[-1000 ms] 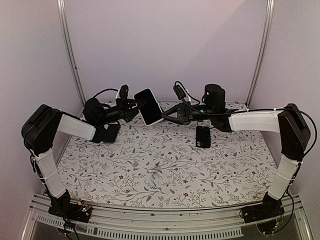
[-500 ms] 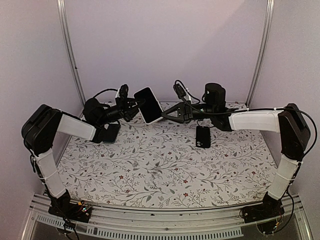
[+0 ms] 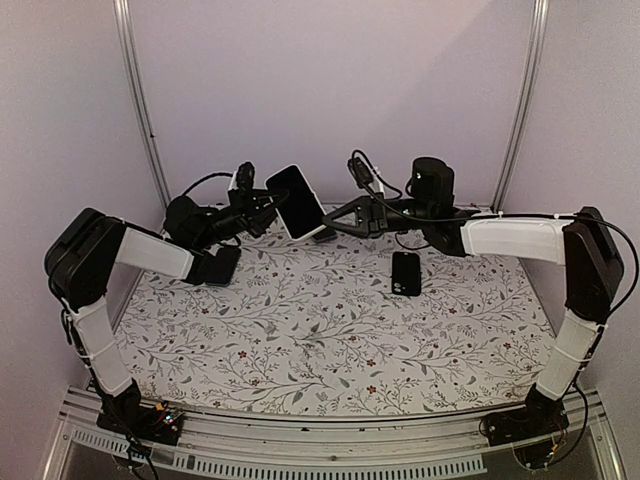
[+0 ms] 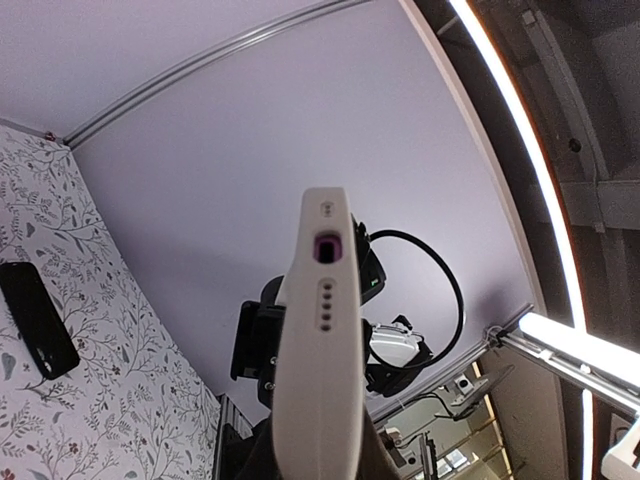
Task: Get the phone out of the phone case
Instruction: Remove the bottom right corner of the phone case from the phone.
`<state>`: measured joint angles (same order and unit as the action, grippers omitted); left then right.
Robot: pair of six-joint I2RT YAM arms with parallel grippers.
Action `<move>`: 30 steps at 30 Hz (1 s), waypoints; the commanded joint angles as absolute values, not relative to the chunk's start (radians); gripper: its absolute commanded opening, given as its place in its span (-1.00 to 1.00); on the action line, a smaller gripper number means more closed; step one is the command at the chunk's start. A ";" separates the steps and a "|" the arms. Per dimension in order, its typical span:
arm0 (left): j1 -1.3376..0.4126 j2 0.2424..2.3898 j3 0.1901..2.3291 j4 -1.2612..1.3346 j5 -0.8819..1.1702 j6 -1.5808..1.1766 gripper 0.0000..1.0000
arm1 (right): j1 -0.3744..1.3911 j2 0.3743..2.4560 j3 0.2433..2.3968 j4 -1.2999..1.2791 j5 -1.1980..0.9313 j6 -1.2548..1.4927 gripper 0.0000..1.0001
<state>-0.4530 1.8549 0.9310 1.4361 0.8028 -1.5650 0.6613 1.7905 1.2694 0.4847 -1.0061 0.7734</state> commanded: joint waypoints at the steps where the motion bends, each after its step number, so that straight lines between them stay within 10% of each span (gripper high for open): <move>1: -0.508 1.885 0.971 1.458 0.789 -1.605 -1.00 | 0.698 1.740 1.315 0.551 -1.037 0.705 -1.00; 30: -0.548 1.935 1.063 1.411 0.814 -1.685 -1.00 | 0.709 1.702 1.309 0.440 -0.971 0.600 -0.78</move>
<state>-0.4763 1.9213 1.0336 1.4544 0.8181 -1.6863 0.6586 1.7340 1.2705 0.4046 -0.9909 0.6903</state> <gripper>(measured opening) 0.094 0.089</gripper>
